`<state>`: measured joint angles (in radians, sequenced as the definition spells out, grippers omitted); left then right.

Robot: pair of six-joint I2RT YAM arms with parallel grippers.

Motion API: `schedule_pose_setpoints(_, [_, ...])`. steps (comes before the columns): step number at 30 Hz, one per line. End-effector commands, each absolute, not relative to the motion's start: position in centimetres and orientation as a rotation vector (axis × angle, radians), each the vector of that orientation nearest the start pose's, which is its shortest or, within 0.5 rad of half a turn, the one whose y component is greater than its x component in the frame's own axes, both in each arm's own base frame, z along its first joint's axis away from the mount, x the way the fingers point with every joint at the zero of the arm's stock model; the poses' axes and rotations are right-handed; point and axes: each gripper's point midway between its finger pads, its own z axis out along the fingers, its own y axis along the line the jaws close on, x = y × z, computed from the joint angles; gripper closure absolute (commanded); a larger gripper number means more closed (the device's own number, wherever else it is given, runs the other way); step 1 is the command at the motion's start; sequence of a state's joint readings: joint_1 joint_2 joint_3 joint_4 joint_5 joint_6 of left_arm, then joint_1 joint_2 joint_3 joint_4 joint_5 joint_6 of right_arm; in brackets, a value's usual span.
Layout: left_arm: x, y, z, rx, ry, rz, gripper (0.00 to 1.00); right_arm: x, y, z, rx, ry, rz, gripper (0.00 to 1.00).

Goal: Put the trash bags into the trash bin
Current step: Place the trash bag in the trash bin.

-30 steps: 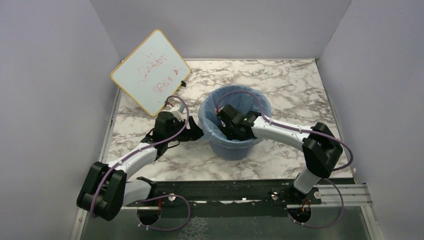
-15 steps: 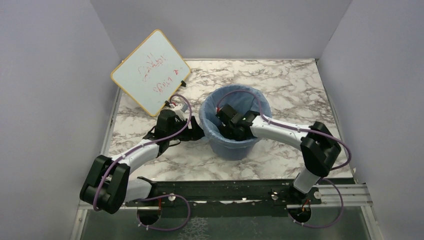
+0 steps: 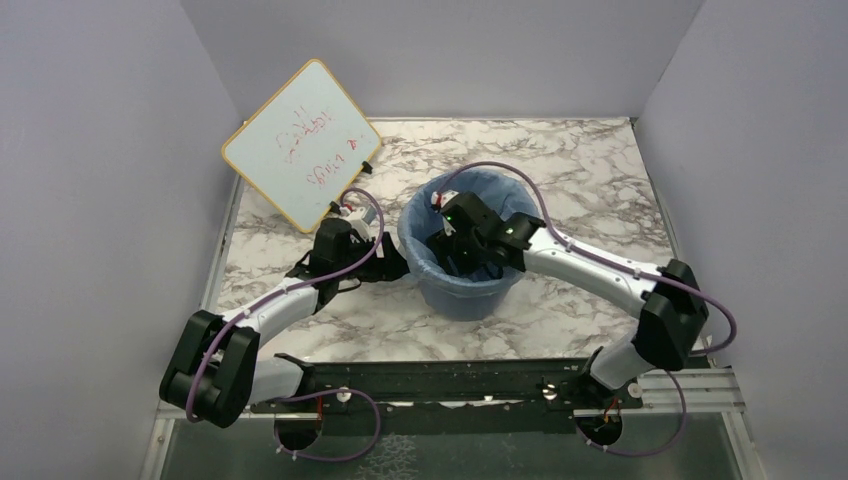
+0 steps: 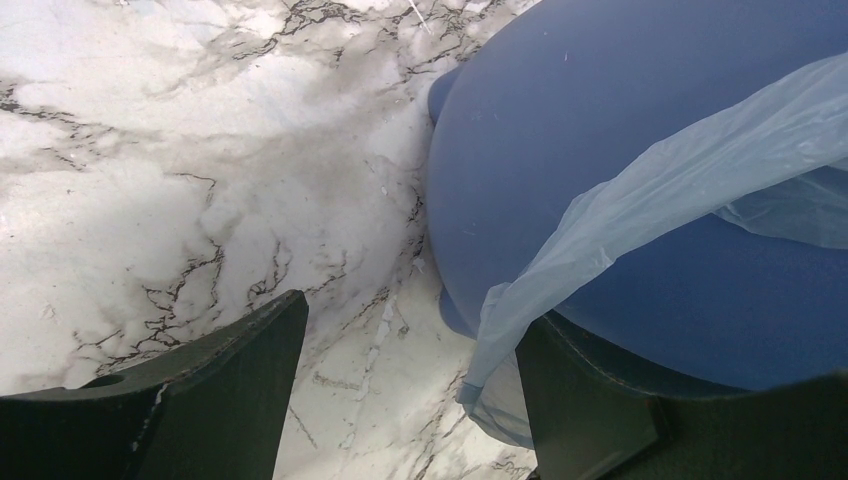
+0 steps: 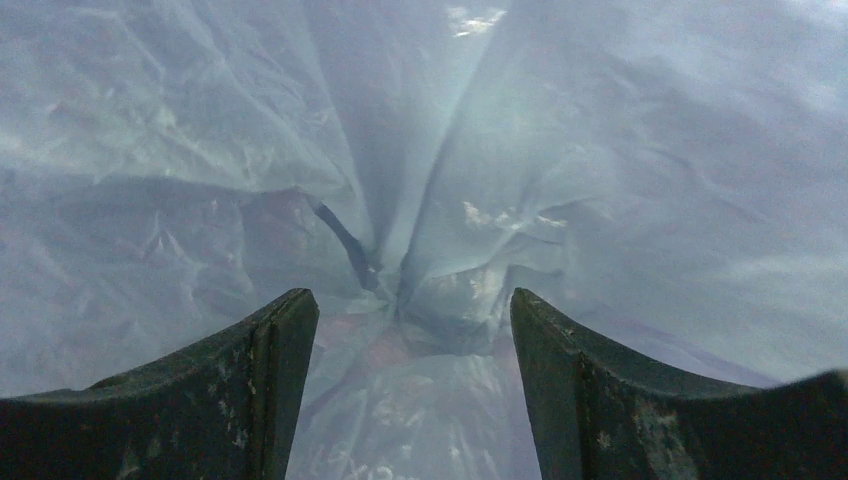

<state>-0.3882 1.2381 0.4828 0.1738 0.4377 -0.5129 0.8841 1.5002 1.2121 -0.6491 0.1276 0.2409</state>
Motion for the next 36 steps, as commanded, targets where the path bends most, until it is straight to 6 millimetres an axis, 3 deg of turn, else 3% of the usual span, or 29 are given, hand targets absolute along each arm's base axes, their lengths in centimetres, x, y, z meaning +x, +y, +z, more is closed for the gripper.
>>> schedule_pose_setpoints(1, [27.0, -21.0, 10.0, 0.159, 2.215, -0.976, 0.25, 23.6, 30.0, 11.1, -0.861, 2.488, 0.348, 0.26])
schedule_pose_setpoints(4, [27.1, -21.1, 10.1, 0.16, 2.214, -0.977, 0.25, 23.5, 29.1, 8.1, -0.875, 2.534, 0.233, 0.27])
schedule_pose_setpoints(9, [27.3, -21.1, 10.5, 0.161, 2.204, -0.979, 0.25, 22.2, 27.6, 3.6, -0.903, 2.589, 0.189, 0.28])
schedule_pose_setpoints(13, [27.4, -21.2, 10.5, 0.16, 2.201, -0.979, 0.25, 21.9, 27.2, 1.6, -0.886, 2.635, 0.158, 0.28])
schedule_pose_setpoints(16, [27.3, -21.0, 10.3, 0.164, 2.214, -0.968, 0.25, 22.7, 27.4, 2.6, -0.792, 2.617, 0.151, 0.28])
schedule_pose_setpoints(21, [27.4, -20.9, 10.4, 0.159, 2.215, -0.955, 0.25, 24.4, 27.4, 7.8, -0.664, 2.492, 0.171, 0.25])
schedule_pose_setpoints(26, [27.4, -20.8, 10.6, 0.186, 2.214, -0.938, 0.24, 24.3, 27.9, 12.1, -0.659, 2.436, 0.245, 0.22])
schedule_pose_setpoints(30, [27.9, -20.4, 10.7, 0.177, 2.211, -0.9, 0.24, 24.1, 28.8, 14.2, -0.676, 2.4, 0.322, 0.21])
schedule_pose_setpoints(33, [28.0, -20.6, 11.1, 0.19, 2.211, -0.902, 0.24, 24.4, 29.2, 14.9, -0.688, 2.38, 0.341, 0.24])
schedule_pose_setpoints(34, [28.1, -20.6, 11.2, 0.19, 2.209, -0.907, 0.24, 22.9, 30.8, 13.0, -0.792, 2.442, 0.438, 0.29])
schedule_pose_setpoints(36, [28.0, -20.6, 11.1, 0.19, 2.212, -0.911, 0.24, 21.8, 31.5, 11.2, -0.828, 2.478, 0.506, 0.31])
